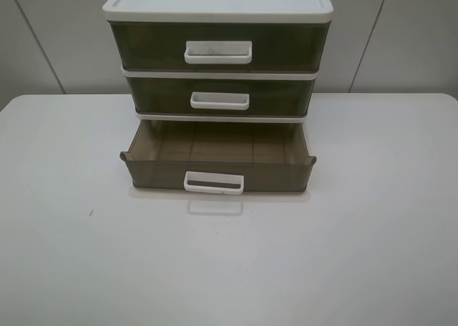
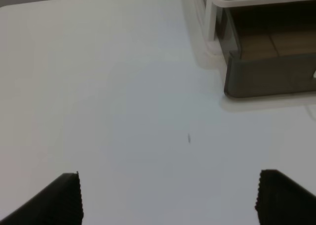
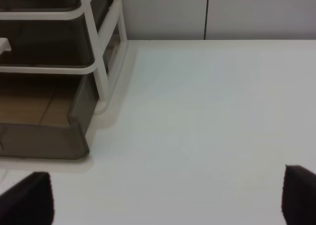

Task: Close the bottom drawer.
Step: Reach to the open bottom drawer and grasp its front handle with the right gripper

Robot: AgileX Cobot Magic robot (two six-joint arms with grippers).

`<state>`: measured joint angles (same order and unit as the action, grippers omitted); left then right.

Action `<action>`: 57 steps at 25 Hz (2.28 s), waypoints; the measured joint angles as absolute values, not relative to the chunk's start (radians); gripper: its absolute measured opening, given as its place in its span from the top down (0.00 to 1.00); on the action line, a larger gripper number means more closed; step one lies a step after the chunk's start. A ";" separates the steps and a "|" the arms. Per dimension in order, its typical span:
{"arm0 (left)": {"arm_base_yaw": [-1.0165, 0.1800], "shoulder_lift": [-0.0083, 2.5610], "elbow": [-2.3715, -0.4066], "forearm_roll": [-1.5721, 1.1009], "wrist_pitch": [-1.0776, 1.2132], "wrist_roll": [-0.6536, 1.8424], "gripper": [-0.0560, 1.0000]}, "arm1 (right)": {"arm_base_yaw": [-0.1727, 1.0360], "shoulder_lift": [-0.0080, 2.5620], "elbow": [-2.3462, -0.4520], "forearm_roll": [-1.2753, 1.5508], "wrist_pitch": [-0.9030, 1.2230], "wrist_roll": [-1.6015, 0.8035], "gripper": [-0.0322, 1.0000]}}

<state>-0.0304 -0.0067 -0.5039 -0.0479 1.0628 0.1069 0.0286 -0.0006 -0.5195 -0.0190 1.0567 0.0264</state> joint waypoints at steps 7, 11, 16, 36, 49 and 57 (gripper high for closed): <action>-0.030 -0.007 -0.504 -0.048 1.063 0.107 0.27 | 0.029 -0.001 -0.519 -0.019 1.057 0.026 0.19; -0.030 -0.007 -0.504 -0.048 1.063 0.107 0.27 | 0.029 -0.001 -0.519 -0.019 1.057 0.026 0.19; -0.030 -0.007 -0.504 -0.048 1.063 0.107 0.27 | 0.029 -0.001 -0.519 -0.019 1.057 0.026 0.19; -0.030 -0.007 -0.504 -0.048 1.063 0.107 0.27 | 0.029 -0.001 -0.519 -0.019 1.057 0.026 0.19; -0.030 -0.007 -0.504 -0.048 1.063 0.107 0.27 | 0.055 0.695 -0.641 0.199 0.947 0.026 0.19; -0.030 -0.007 -0.504 -0.048 1.063 0.107 0.27 | 0.575 1.103 -0.699 0.233 0.500 0.026 0.19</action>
